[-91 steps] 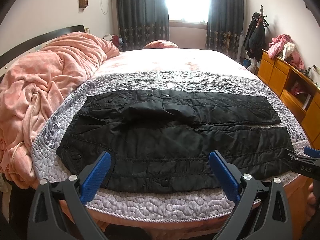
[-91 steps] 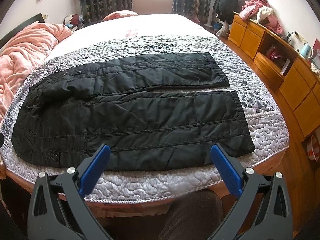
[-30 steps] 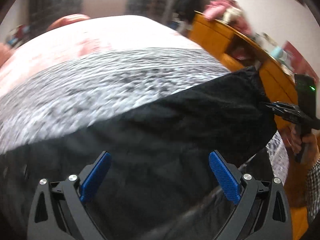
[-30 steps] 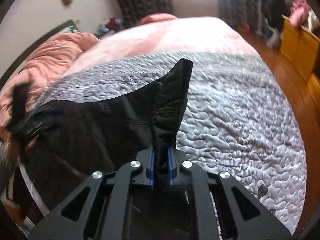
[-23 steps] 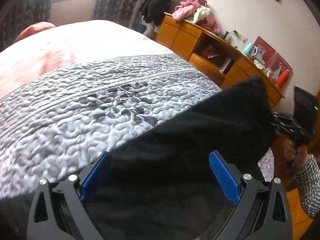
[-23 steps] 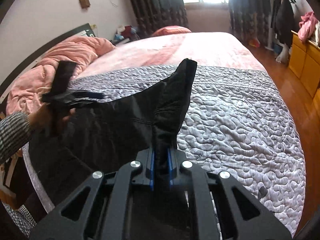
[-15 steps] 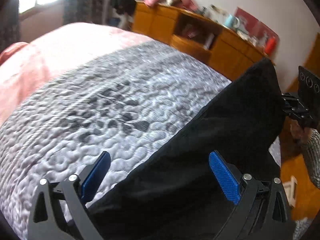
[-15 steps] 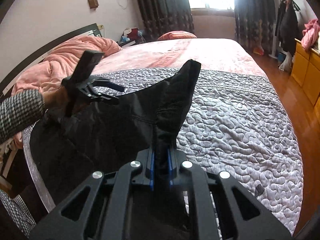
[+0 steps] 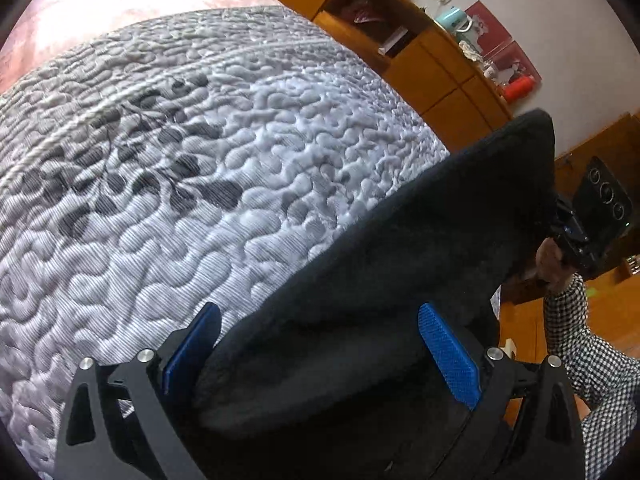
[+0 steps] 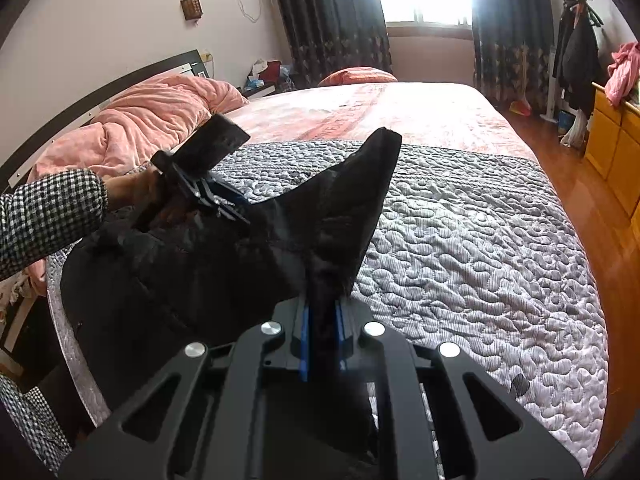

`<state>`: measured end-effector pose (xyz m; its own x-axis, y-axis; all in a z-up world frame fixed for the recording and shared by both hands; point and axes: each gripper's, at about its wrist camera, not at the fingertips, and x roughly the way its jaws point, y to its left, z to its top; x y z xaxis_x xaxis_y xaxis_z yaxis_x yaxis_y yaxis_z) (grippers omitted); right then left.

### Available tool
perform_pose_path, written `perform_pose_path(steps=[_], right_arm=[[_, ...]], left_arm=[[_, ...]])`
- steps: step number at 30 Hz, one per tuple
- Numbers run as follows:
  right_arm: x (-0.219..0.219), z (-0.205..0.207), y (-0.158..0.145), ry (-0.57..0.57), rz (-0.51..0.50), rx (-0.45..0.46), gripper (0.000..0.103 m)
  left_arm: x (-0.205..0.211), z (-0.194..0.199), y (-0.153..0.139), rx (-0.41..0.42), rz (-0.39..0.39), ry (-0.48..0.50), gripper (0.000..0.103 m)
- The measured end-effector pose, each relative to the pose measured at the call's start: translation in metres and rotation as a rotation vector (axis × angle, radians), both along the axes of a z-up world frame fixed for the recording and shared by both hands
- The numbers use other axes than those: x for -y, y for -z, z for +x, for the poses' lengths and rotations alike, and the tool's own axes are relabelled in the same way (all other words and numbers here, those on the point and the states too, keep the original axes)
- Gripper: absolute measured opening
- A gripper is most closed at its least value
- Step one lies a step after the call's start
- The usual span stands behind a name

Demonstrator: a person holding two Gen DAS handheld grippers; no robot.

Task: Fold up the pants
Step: 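Lift the hems with both grippers and fold them over toward the waistband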

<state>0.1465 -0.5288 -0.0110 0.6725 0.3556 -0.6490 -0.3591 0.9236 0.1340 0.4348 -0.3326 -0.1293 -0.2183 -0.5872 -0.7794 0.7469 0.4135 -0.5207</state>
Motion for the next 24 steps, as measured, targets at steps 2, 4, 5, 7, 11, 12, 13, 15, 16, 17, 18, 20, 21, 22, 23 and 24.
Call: perform_pose_path(steps=[2,4,5,7,11,12,13,15,16,17,18,20,21,22,23,24], right_arm=[[0.0,0.0,0.0,0.007,0.011,0.003,0.009],[0.0,0.0,0.001,0.017,0.013,0.004,0.009],[-0.001,0.0,0.002,0.022,0.012,0.001,0.009],[-0.004,0.002,0.004,0.05,-0.004,0.003,0.009],[-0.003,0.0,0.002,0.111,0.009,0.033,0.009],[-0.005,-0.002,0.001,0.13,0.001,0.05,0.009],[-0.006,-0.004,0.0,0.141,-0.01,0.063,0.009],[-0.011,-0.009,0.001,0.157,-0.034,0.08,0.009],[-0.013,-0.015,0.003,0.167,-0.049,0.088,0.009],[-0.015,-0.021,0.006,0.175,-0.055,0.091,0.009],[-0.014,-0.029,0.01,0.182,-0.051,0.089,0.009],[-0.013,-0.044,0.019,0.181,-0.026,0.075,0.009],[-0.014,-0.05,0.024,0.179,-0.019,0.065,0.009],[-0.016,-0.06,0.031,0.177,-0.02,0.05,0.009],[-0.019,-0.068,0.036,0.175,-0.027,0.04,0.009],[-0.022,-0.076,0.042,0.173,-0.04,0.028,0.009]], left_arm=[[-0.003,-0.003,0.001,0.011,-0.007,-0.005,0.089],[-0.008,-0.007,0.001,0.029,0.012,-0.012,0.054],[-0.011,-0.008,0.001,0.042,0.019,-0.02,0.025],[-0.02,-0.014,-0.006,0.097,0.008,-0.052,0.012],[-0.046,-0.047,-0.049,0.32,-0.05,-0.181,0.007],[-0.049,-0.059,-0.059,0.391,-0.048,-0.203,0.007],[-0.054,-0.088,-0.079,0.536,-0.024,-0.249,0.007],[-0.053,-0.131,-0.096,0.725,0.049,-0.277,0.007],[-0.053,-0.165,-0.101,0.855,0.104,-0.272,0.007],[-0.052,-0.19,-0.103,0.942,0.14,-0.265,0.007],[-0.052,-0.215,-0.1,1.009,0.174,-0.254,0.007],[-0.053,-0.262,-0.089,1.072,0.22,-0.245,0.007],[-0.056,-0.285,-0.08,1.095,0.233,-0.239,0.007],[-0.058,-0.3,-0.073,1.119,0.242,-0.236,0.007],[-0.06,-0.312,-0.068,1.135,0.247,-0.237,0.007],[-0.064,-0.327,-0.059,1.109,0.243,-0.25,0.007]])
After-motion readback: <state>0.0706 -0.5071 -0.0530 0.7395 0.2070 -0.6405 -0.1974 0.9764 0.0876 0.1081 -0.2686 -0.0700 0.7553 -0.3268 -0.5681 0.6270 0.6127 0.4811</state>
